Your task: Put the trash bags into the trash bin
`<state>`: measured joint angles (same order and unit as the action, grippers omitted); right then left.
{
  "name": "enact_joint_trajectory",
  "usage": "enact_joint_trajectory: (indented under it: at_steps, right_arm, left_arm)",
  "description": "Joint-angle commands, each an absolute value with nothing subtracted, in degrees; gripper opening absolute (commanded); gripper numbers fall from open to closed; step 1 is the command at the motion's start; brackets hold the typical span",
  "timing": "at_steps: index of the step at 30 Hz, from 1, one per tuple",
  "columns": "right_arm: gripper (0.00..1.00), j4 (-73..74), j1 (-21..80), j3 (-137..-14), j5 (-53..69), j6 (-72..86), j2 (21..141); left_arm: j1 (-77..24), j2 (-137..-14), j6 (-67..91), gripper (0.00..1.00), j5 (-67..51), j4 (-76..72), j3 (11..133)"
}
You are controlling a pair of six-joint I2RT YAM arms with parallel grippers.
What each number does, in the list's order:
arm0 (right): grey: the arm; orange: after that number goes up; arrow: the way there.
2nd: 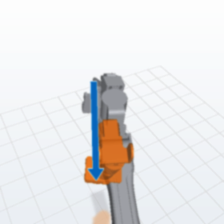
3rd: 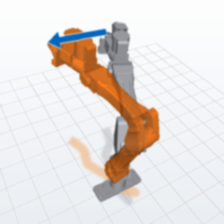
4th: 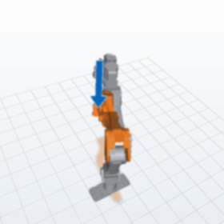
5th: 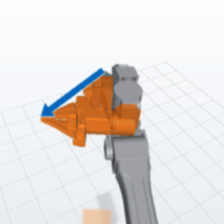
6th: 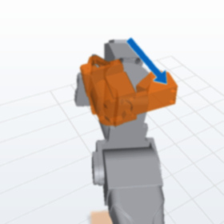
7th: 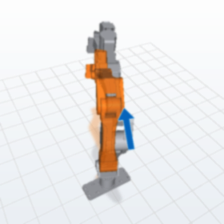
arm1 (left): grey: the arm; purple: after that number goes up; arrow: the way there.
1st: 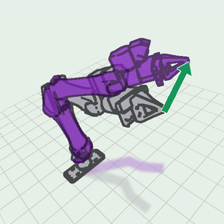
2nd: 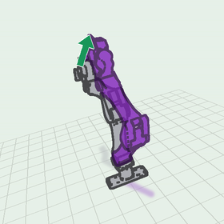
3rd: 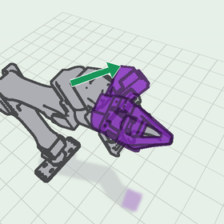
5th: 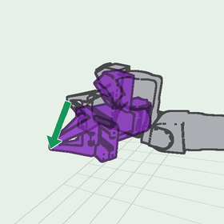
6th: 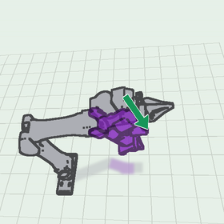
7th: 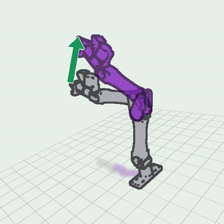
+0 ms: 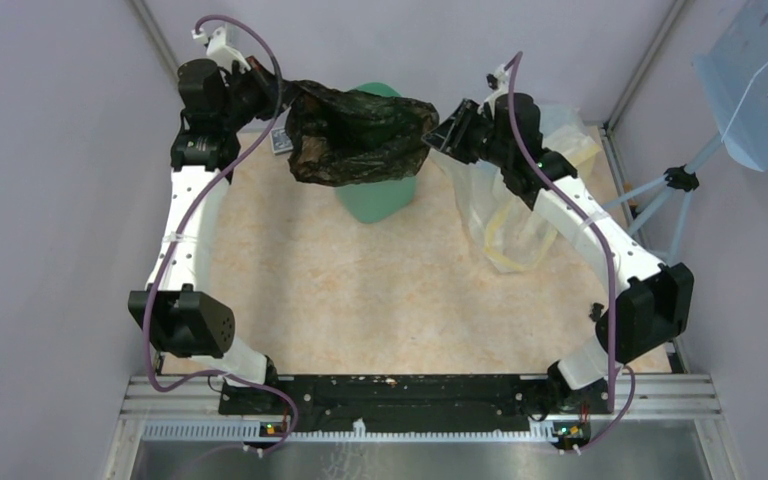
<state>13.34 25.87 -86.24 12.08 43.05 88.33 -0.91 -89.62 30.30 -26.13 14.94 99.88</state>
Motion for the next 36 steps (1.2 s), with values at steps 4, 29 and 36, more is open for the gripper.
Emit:
enact_joint_trajectory:
  at_steps: [4,29,36]
  right_arm:
    - [0.42,13.98,26.19,-91.10,14.30,40.53,93.15]
    - [0.00,16.11,20.11,-97.76,10.83,34.85,104.64]
    - [0.00,14.12,17.16,-104.09,11.20,33.86,107.35]
  left_arm:
    - [1.44,-91.01,29.71,0.00,-27.47,12.82,99.09]
    - [3.67,-93.04,28.07,0.00,-22.51,-4.31,81.65]
    - [3.95,-94.86,28.68,0.00,-20.66,-12.76,81.37]
